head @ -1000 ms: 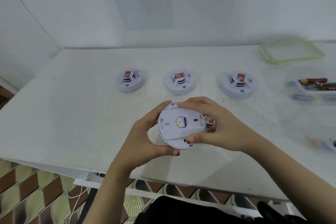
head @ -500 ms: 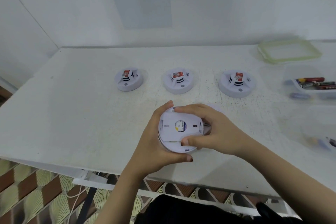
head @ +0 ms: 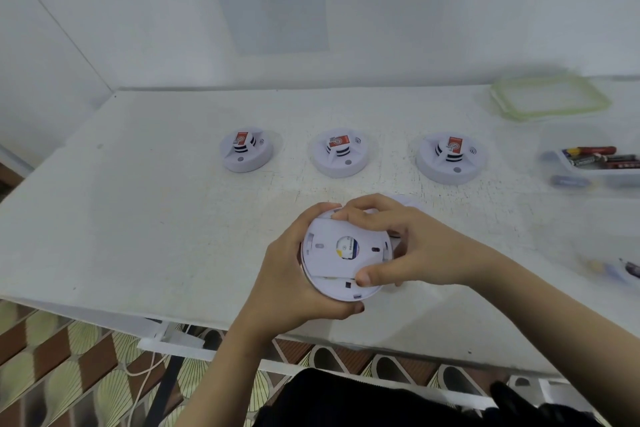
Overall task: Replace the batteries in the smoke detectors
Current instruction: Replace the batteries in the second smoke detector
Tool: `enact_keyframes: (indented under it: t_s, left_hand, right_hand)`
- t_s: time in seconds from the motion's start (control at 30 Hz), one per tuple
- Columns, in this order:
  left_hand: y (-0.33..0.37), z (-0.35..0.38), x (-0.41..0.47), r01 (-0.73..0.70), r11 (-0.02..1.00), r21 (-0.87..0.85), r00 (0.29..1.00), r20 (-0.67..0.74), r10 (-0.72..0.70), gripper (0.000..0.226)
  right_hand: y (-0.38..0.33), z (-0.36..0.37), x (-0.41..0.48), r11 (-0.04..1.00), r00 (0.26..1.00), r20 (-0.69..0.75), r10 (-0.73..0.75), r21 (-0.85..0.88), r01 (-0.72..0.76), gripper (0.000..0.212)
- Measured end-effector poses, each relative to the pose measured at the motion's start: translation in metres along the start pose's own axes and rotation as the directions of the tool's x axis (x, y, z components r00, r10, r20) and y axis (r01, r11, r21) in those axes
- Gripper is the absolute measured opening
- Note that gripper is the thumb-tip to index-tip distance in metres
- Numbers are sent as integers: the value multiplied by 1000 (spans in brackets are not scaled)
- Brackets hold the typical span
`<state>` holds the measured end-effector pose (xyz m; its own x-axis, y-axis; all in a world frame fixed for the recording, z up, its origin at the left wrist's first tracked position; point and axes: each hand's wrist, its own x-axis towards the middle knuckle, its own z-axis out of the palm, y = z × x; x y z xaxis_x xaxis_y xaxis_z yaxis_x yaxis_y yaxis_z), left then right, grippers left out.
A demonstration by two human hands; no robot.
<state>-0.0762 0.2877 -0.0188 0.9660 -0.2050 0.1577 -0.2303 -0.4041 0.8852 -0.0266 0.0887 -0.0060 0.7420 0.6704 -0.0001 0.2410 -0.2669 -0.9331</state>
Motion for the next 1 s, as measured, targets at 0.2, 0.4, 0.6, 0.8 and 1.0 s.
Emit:
enact_keyframes:
  t_s: [0.2, 0.4, 0.6, 0.8, 1.0]
  left_hand:
    - [3, -2, 0, -34, 999, 13, 999, 23, 34, 95]
    - [0, -6, -2, -18, 1000, 15, 999, 36, 18, 95]
    - [-8, -7, -3, -29, 998, 51, 1000, -3, 29, 95]
    - [-20, -11, -12, 27, 998, 49, 999, -47, -25, 90]
    - [-39, -42, -26, 109, 994, 5, 963, -250, -104, 92]
  right_hand:
    - [-2, -3, 2, 996, 999, 44, -7, -92, 11, 65]
    - [-10, -6, 3, 965, 998, 48, -35, -257, 46, 67]
    - [-23, -5, 3, 807, 990, -1, -141, -579, 115, 64]
    - [-21, 17, 20, 646, 969, 66, -240, -734, 210, 64]
    - [-11, 22, 44, 643, 974, -75, -213, -762, 82, 61]
